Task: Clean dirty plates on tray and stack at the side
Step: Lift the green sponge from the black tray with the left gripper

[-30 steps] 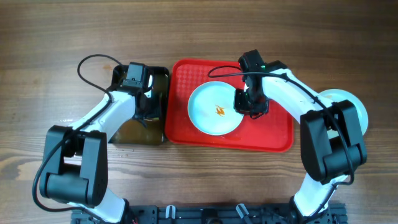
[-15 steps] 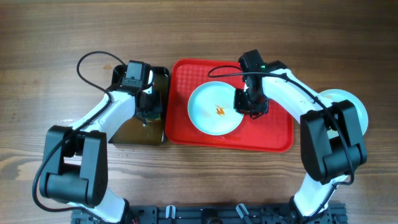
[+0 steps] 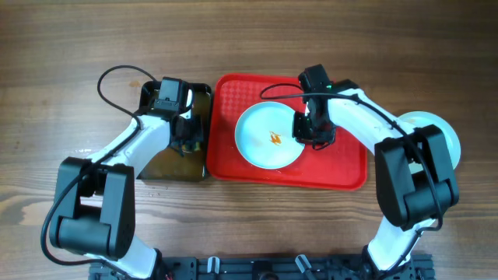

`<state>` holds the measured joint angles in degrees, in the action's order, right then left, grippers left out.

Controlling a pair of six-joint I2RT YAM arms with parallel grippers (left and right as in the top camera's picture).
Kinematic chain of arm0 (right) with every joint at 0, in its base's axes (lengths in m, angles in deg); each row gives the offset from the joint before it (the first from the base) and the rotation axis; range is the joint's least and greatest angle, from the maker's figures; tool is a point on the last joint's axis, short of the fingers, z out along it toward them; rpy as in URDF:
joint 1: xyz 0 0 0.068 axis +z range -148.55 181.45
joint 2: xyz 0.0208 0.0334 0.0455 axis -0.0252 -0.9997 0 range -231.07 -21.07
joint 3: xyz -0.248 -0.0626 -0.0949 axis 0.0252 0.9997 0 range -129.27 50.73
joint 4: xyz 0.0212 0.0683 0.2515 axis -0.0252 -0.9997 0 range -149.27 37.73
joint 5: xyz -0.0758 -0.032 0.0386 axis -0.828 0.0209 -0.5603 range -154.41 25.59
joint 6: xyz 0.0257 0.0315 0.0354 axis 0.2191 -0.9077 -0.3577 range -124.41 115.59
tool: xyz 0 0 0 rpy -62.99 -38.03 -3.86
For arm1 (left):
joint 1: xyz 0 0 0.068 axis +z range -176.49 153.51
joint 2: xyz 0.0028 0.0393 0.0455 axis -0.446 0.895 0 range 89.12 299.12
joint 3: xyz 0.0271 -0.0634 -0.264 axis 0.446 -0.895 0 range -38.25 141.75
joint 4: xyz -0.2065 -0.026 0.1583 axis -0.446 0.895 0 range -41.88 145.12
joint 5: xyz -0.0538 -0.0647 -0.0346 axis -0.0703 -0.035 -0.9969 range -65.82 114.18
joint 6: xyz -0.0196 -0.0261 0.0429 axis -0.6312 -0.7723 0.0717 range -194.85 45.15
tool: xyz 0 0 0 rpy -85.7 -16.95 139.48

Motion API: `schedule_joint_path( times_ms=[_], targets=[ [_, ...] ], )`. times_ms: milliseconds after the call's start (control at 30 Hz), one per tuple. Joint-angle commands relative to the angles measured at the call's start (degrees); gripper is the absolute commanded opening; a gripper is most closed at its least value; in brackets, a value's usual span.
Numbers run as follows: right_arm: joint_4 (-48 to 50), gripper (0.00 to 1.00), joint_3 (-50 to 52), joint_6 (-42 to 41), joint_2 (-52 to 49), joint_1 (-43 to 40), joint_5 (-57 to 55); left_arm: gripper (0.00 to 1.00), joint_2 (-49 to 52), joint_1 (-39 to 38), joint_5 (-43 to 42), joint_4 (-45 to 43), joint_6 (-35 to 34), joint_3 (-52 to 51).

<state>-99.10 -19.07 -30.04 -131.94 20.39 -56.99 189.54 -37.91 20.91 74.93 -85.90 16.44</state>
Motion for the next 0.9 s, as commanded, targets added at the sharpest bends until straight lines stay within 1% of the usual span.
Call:
schedule_joint_path(
  times_ms=[0, 33, 100, 133, 233, 533, 600, 667, 733, 800, 867],
  targets=[
    [2.9, 0.19, 2.4, 0.1, 0.6, -0.1, 0.4, 0.04, -3.8, -0.5, -0.8, 0.9, 0.1, -1.3],
    [3.7, 0.18, 3.0, 0.1, 0.6, -0.2, 0.5, 0.04, -5.1, -0.5, -0.8, 0.9, 0.1, -1.3],
    [5.0, 0.12, 3.8, 0.1, 0.6, -0.2, 0.5, 0.04, -8.0, -0.5, -0.8, 0.9, 0.1, -1.3],
    [5.3, 0.05, 4.0, 0.1, 0.6, -0.2, 0.5, 0.04, -9.8, -0.5, -0.8, 0.9, 0.1, -1.3],
    [5.5, 0.04, 4.2, 0.1, 0.6, -0.2, 0.5, 0.04, -13.2, -0.5, -0.8, 0.9, 0.1, -1.3],
    [5.5, 0.04, 4.3, 0.1, 0.6, -0.2, 0.5, 0.04, -13.5, -0.5, -0.8, 0.3, 0.1, -1.3],
    [5.5, 0.04, 4.3, 0.2, 0.6, -0.2, 0.5, 0.04, -13.8, -0.5, -0.7, -1.5, 0.1, -1.3],
    [5.5, 0.04, 4.3, 0.2, 0.6, -0.2, 0.5, 0.04, -15.1, -0.5, -0.5, -6.2, 0.1, -1.3],
    [5.5, 0.04, 4.3, 0.2, 0.6, -0.2, 0.5, 0.04, -17.7, -0.5, 3.1, -10.6, 0.1, -1.3],
    [5.5, 0.04, 4.3, 0.2, 0.6, -0.2, 0.5, 0.04, -20.5, -0.5, 5.6, -12.7, 0.1, -1.3],
    [5.5, 0.05, 4.3, 0.2, 0.6, -0.2, 0.5, 0.04, -24.5, -0.5, 6.4, -14.4, 0.3, -1.3]
  ],
)
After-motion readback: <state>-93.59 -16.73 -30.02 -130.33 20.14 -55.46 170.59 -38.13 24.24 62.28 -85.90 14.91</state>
